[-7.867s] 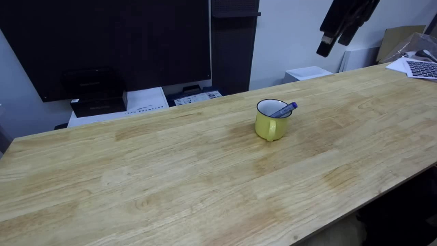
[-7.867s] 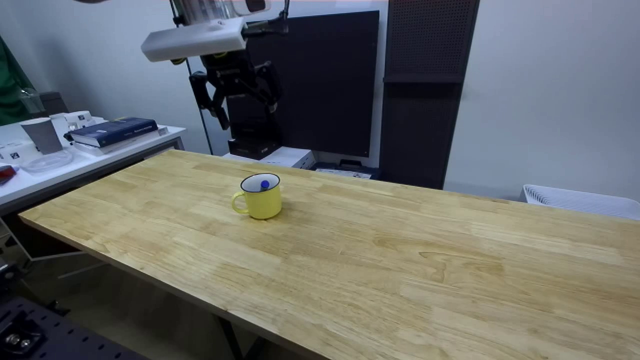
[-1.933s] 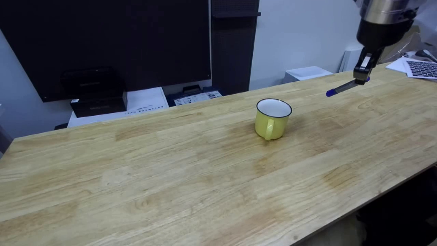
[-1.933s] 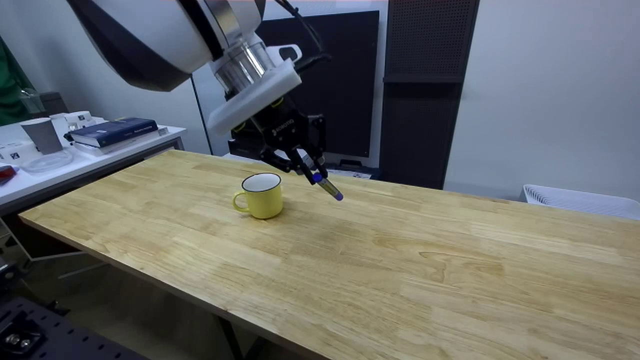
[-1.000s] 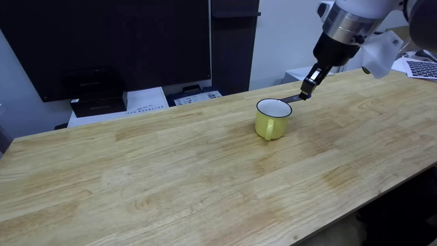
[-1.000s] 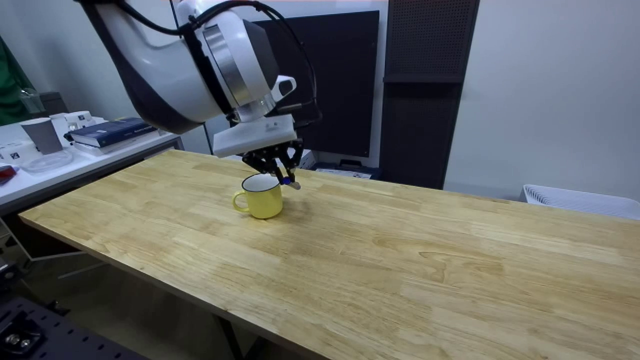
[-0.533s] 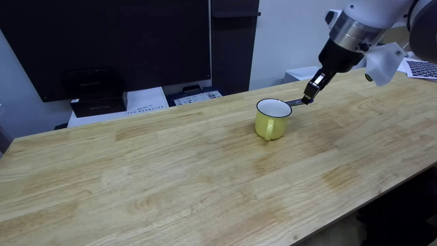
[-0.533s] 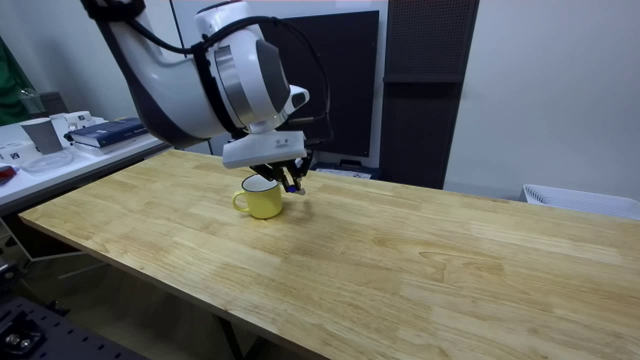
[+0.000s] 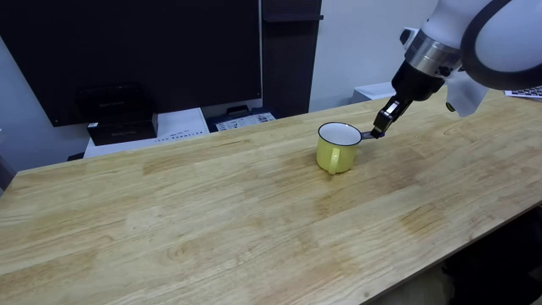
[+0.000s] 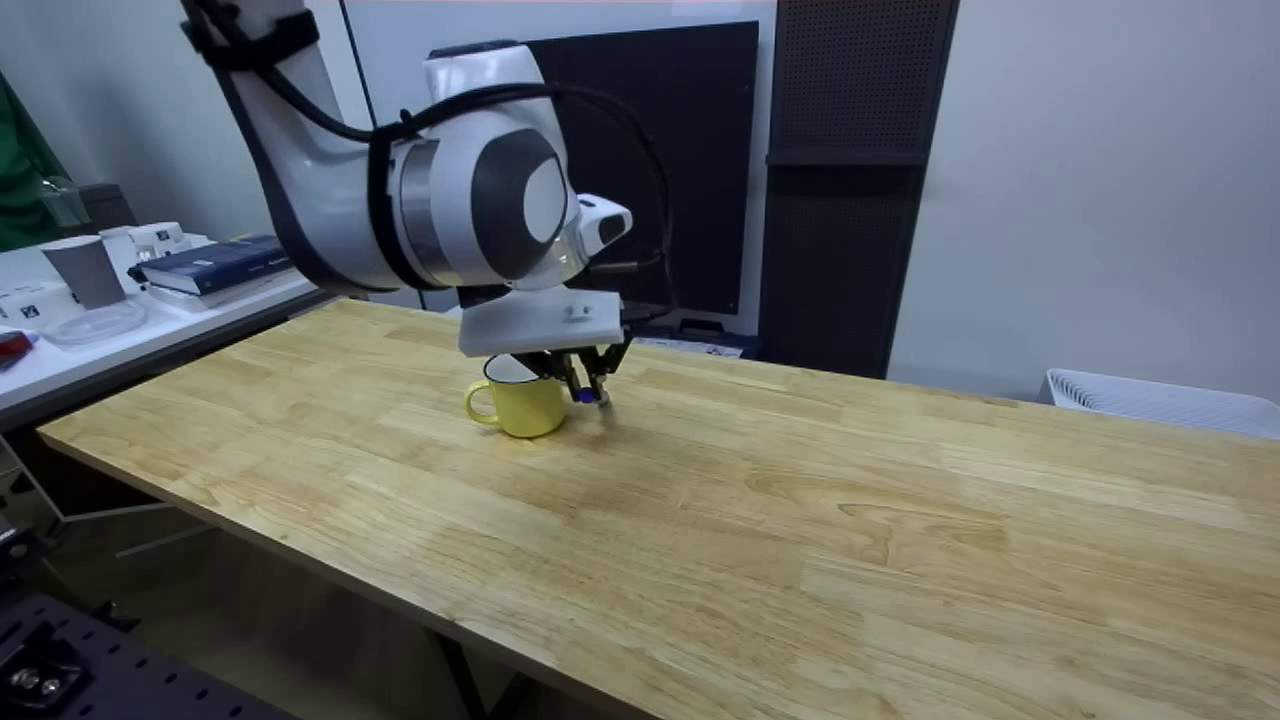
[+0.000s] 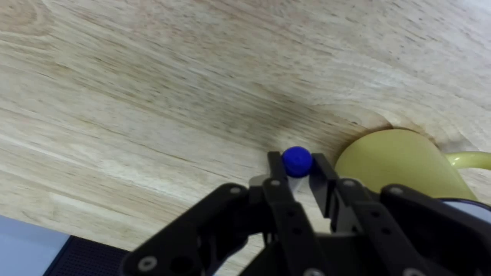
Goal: Take the marker from the yellow cup and place it on the table
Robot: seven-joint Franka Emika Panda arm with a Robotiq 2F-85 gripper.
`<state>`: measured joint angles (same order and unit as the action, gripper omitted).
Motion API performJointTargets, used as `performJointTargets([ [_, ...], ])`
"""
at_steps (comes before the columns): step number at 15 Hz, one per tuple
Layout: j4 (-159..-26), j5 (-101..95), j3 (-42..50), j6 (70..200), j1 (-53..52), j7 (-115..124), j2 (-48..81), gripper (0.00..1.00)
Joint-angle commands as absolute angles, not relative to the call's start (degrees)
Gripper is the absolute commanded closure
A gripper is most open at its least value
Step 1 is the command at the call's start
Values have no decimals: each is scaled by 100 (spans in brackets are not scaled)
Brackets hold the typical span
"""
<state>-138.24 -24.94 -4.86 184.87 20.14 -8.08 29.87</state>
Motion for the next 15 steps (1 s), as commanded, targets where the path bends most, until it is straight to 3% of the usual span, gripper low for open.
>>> performJointTargets([
  [1,-13796,-2059,-960,18388,2435,-1335,3082,47],
  [8,-13841,-1698,-1176,18145,2617,-1708,2898,2],
  [15,-13946,-262,-1707,16047,2608,-1931,1887,0],
])
